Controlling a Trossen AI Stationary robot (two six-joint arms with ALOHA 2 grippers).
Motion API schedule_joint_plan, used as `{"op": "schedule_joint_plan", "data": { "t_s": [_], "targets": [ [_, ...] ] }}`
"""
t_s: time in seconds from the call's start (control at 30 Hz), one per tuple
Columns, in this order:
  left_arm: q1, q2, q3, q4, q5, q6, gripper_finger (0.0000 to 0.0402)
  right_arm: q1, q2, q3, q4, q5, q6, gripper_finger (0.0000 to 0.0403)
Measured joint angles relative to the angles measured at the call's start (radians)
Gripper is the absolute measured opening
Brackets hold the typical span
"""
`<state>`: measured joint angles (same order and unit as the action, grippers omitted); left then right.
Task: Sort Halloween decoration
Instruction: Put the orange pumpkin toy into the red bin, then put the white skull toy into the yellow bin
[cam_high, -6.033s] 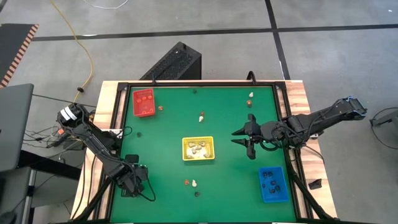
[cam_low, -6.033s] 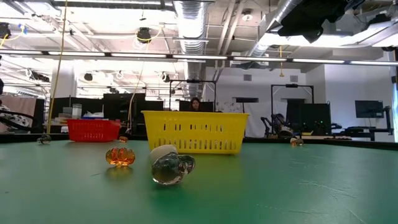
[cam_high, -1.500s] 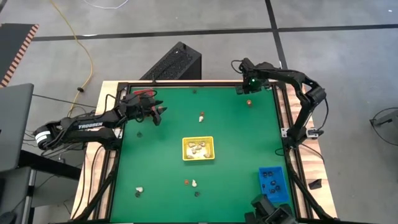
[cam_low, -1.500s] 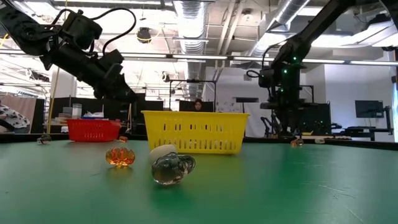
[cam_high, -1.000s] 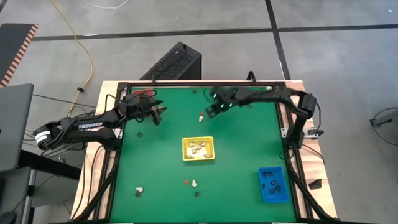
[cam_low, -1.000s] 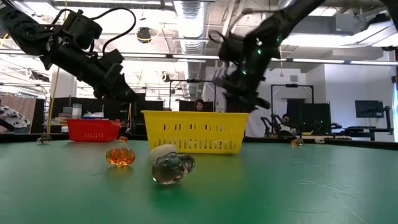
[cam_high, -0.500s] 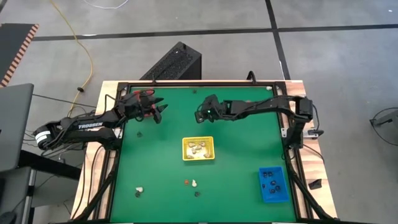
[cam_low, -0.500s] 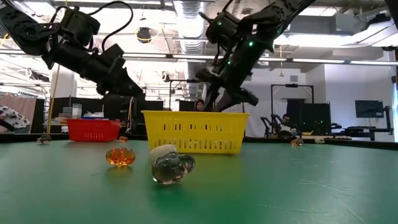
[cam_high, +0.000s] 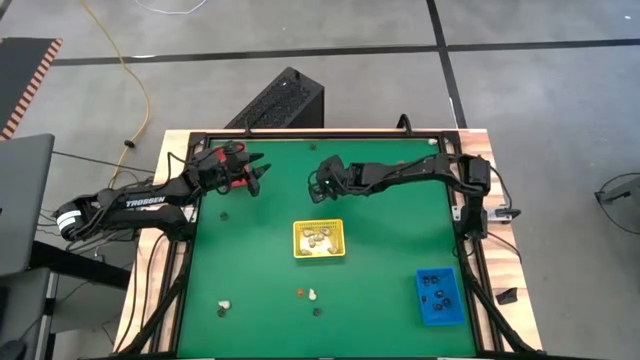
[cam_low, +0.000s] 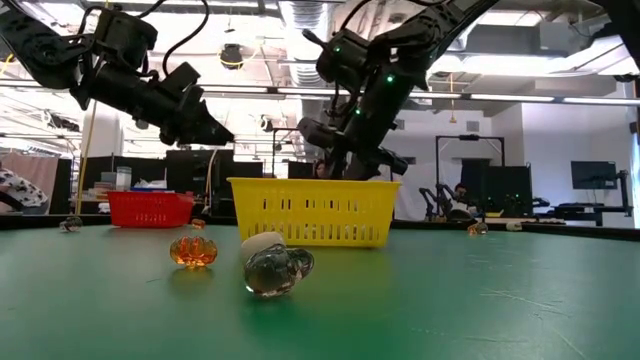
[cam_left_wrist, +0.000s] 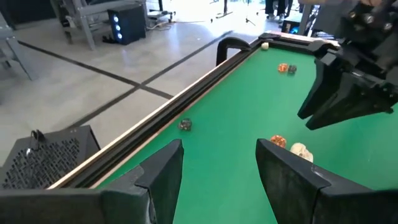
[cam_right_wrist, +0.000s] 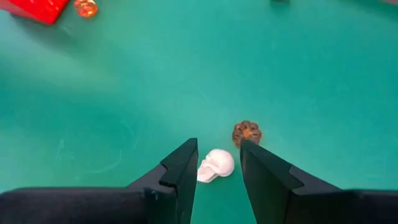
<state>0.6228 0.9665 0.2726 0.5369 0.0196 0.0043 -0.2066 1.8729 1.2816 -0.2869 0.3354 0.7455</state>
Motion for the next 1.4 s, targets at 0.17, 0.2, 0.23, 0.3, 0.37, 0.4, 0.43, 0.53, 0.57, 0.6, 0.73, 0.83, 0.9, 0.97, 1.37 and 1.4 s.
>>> {"op": "schedule_joint_plan", "data": {
  "t_s": [0.17,0.2,0.23,0.3,0.37,0.4,0.43,0.53,0.57,0.6,0.73,0.83,0.9,0.97,1.37,1.4],
  "targets": [
    [0.0,0.0,0.0,0.006,0.0,0.0,0.0193,-0.028,0.0,0.0,-0.014,0.008,-0.014,0.0153],
    [0.0,0.0,0.0,0.009,0.0,0.0,0.0193,-0.033,0.003,0.0,-0.011,0.009,-0.016,0.0153],
    [0.0,0.0,0.0,0.013,0.0,0.0,0.0193,-0.036,0.014,0.001,0.001,0.011,-0.018,0.0153],
    [0.0,0.0,0.0,0.021,0.0,0.0,0.0193,-0.039,0.037,0.002,0.014,0.009,-0.021,0.0153],
    [0.0,0.0,0.0,0.028,0.0,-0.001,0.0193,-0.039,0.078,0.0,0.044,-0.002,-0.025,0.0153],
    [0.0,0.0,0.0,0.03,0.0,-0.001,0.0193,-0.039,0.096,0.0,0.064,-0.015,-0.036,0.0153],
    [0.0,0.0,0.0,0.031,0.0,-0.001,0.0193,-0.038,0.11,0.001,0.069,-0.02,-0.045,0.0153],
    [0.0,0.0,0.0,0.031,0.001,-0.002,0.0193,-0.038,0.141,0.017,0.085,-0.017,-0.049,0.0153],
    [0.0,0.0,0.0,0.032,0.0,-0.003,0.0193,-0.038,0.148,0.019,0.086,-0.016,-0.049,0.0153],
    [0.001,0.0,0.0,0.031,0.0,-0.001,0.0193,-0.039,0.158,0.024,0.085,-0.015,-0.048,0.0153],
    [0.003,0.0,0.0,0.031,0.001,0.003,0.0193,-0.038,0.171,0.025,0.078,-0.011,-0.05,0.0153],
    [0.004,0.0,0.0,0.031,0.0,0.006,0.0193,-0.042,0.172,0.026,0.069,-0.008,-0.05,0.0153],
    [0.004,0.0,0.0,0.031,0.0,0.007,0.0193,-0.045,0.175,0.026,0.066,-0.011,-0.047,0.0153],
    [0.004,0.0,0.0,0.031,0.0,0.006,0.0193,-0.046,0.175,0.026,0.062,-0.015,-0.047,0.0153],
    [0.005,0.0,0.0,0.028,0.0,0.007,0.0193,-0.011,0.055,0.024,-0.002,-0.219,-0.165,0.0153],
    [0.005,0.0,0.0,0.028,0.0,0.009,0.0193,-0.004,0.04,0.024,-0.021,-0.267,-0.168,0.0153]
  ]
}}
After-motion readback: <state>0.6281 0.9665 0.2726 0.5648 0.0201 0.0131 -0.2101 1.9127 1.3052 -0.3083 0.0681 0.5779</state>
